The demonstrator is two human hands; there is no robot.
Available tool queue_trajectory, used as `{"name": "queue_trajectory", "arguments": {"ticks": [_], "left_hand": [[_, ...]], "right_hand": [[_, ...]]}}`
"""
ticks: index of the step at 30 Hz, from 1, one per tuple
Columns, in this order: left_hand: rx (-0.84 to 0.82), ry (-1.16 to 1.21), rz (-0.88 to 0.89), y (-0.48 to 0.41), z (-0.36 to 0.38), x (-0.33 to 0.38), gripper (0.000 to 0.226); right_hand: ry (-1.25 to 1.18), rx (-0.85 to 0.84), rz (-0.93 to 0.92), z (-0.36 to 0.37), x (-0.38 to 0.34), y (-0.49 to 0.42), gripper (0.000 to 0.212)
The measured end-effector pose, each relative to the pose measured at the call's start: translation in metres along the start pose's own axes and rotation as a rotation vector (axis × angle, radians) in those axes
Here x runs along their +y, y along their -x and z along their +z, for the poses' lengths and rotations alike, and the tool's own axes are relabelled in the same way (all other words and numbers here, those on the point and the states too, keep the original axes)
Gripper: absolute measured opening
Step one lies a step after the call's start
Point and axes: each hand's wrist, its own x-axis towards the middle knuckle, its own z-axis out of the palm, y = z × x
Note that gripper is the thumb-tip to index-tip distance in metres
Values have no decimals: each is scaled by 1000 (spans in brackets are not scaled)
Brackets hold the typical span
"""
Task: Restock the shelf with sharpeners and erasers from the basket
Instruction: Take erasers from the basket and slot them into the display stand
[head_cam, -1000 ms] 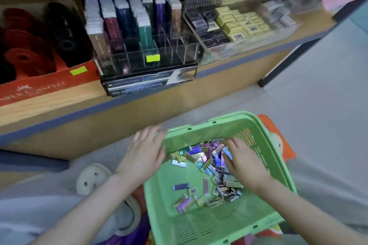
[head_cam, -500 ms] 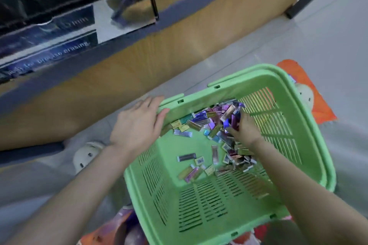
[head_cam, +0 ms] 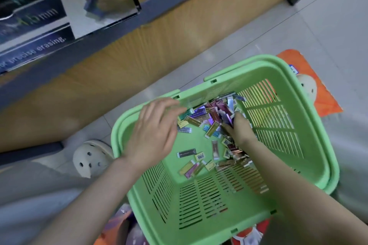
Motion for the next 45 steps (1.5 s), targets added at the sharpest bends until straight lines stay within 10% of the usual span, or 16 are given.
{"name": "queue_trajectory", "arguments": {"ticks": [2,10,17,24,33,45], "left_hand": [[-44,58,-24,5,12,9,20],[-439,887,-1015,-5,52,31,55],[-232,1440,-1233,-12,53,48,36],[-201,1469,-1297,-5,46,54,21],[-330,1284,-1117,7,27,48,12],[-264,1071,-1330,11,38,31,15]], "right_hand": [[-19,-55,-36,-7,-3,8,21],[-159,-189,-214,-23,-42,62,20],[-331,-184,-295,-32,-71,103,14],[135,82,-503,-37,-80,120,14],[-192,-78,-500,-21,-66,89,34],[-45,26,3,9,-4,-14,87]]}}
